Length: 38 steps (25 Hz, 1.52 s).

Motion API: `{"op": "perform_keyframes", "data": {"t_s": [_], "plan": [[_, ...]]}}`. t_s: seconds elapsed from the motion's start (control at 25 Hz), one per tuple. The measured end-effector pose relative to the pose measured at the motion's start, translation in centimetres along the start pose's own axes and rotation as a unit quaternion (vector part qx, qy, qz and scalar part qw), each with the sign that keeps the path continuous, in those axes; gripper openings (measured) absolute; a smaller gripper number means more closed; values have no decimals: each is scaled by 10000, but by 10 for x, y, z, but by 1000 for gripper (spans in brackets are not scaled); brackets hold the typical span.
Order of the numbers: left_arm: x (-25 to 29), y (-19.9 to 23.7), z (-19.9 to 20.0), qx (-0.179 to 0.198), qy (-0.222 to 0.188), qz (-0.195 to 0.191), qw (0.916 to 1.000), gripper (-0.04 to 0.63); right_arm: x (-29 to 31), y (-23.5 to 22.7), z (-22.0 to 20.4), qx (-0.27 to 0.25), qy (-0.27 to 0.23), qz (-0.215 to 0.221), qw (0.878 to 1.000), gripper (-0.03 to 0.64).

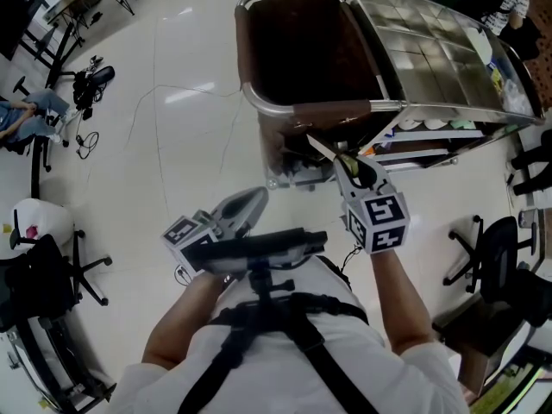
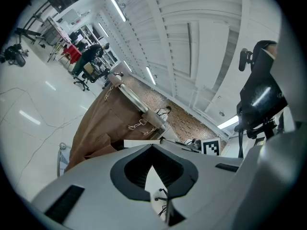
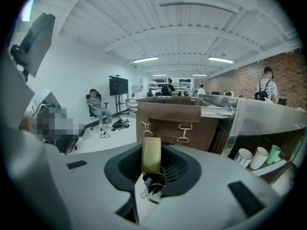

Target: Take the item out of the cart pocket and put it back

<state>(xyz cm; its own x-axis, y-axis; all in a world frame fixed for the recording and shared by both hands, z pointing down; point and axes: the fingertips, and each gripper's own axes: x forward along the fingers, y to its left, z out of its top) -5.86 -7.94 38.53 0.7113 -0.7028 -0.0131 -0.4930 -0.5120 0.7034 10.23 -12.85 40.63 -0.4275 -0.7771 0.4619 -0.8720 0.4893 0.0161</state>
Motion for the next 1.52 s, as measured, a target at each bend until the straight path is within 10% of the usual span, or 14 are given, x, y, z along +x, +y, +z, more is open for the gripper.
{"op": "perform_keyframes", "data": {"t_s": [1.52], "plan": [[3,-22,17,246,-137,-130,9995,-6,-80,0,39,203,-590,-2,9981,74]]}}
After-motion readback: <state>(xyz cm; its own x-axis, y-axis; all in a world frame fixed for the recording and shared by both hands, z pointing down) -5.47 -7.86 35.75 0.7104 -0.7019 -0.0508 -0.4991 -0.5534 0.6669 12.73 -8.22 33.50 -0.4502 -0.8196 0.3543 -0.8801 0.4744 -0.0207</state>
